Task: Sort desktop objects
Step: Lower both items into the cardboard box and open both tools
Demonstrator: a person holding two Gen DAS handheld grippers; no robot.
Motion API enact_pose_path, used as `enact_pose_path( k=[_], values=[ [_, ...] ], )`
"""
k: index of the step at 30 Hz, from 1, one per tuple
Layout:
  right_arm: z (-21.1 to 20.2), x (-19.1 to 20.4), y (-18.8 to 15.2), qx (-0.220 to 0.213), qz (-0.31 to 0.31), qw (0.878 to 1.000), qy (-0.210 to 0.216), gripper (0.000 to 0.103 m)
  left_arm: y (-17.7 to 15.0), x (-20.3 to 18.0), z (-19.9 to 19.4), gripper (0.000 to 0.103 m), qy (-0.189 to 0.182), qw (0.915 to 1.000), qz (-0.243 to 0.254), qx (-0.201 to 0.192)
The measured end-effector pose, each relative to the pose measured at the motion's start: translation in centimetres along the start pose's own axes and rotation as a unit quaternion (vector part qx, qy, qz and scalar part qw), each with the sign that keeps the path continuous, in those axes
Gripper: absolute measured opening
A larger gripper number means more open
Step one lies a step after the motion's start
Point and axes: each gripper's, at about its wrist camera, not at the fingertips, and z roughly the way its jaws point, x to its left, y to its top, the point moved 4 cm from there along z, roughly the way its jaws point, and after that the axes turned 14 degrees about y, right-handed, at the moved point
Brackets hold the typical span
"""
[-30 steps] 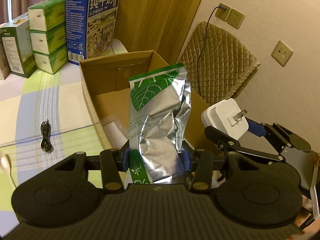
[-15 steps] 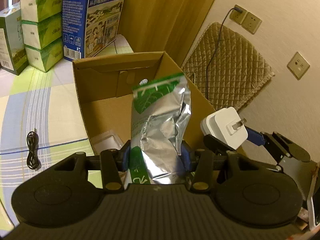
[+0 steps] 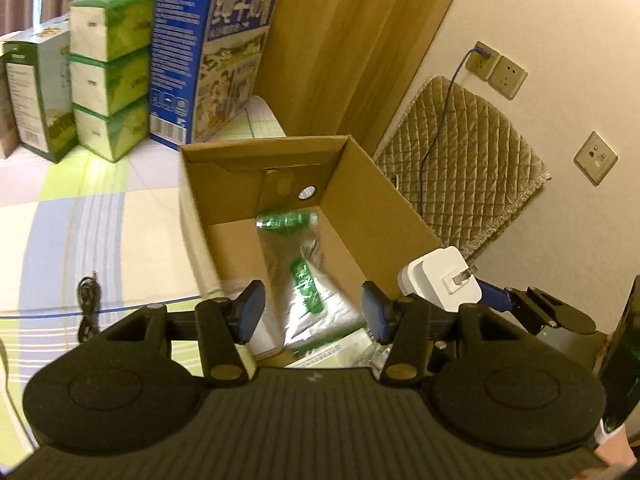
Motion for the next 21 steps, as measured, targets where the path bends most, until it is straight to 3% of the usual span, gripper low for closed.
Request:
enact_pose_path(
  k=[10,14,21],
  values=[
    [1.1,1.0,0.6,0.007,0.023,0.999,0.025,0.065,-1.7,2.5,-1.3,0.05,0.012,0.9997,-0.019,0.002],
    [1.3,0.9,0.9,-0.002,0.046,0.998,0.034,0.072,-2.0,3.2,-2.0,0.065,0.014,0.9996,-0.023,-0.005],
    [-1.0,1.7,0.5,-0.019,0.046,0.998,0.034,0.077,-3.1,4.7,-3.6,0.077,0.031,0.999,-0.027,-0.017]
  ],
)
